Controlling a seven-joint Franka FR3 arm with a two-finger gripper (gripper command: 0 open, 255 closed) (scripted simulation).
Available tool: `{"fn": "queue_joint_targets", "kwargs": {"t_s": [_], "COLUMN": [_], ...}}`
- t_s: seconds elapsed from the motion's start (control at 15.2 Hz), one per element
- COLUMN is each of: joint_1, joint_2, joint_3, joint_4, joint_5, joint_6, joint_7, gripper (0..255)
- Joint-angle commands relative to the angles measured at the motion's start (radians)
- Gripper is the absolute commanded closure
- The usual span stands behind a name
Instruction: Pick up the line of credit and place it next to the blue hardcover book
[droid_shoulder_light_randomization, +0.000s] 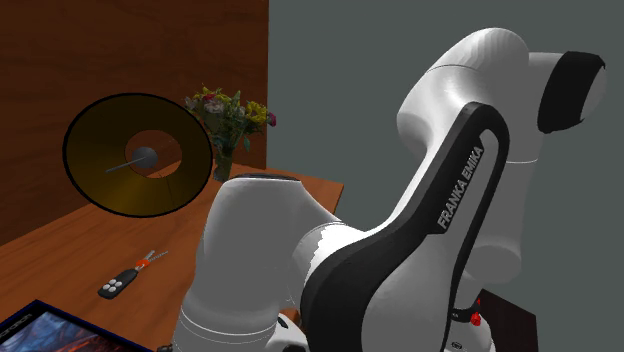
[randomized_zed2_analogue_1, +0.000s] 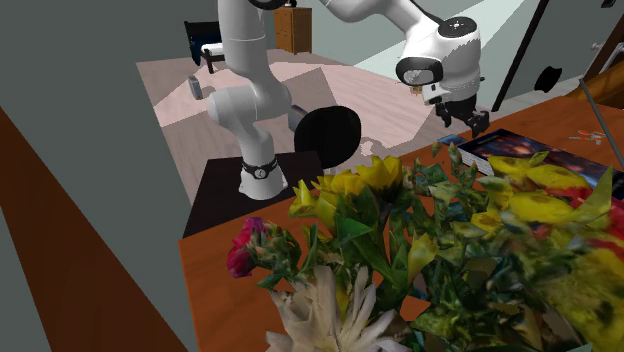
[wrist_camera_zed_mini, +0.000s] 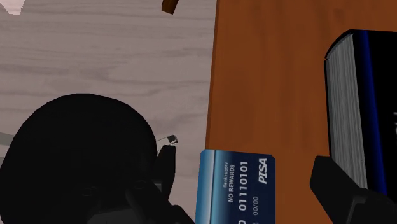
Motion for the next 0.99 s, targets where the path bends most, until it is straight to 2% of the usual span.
{"fn": "queue_joint_targets", "kwargs": {"t_s": [0.0, 0.13, 0.26, 0.4, 0.92], "joint_1": [0.000, 0.000, -0.066, -0.099, -0.090], "joint_2": [0.000, 0.000, -0.102, -0.196, -0.196], "joint_3": [0.000, 0.000, 0.030, 0.021, 0.013], "joint_4": [0.000, 0.000, -0.004, -0.004, -0.004], "joint_5": [0.000, 0.000, 0.109, 0.198, 0.197], "joint_6": [0.000, 0.000, -0.087, -0.175, -0.174], "joint_7": [0.000, 0.000, -0.070, -0.125, -0.124], "gripper": [0, 0, 0, 0, 0]}}
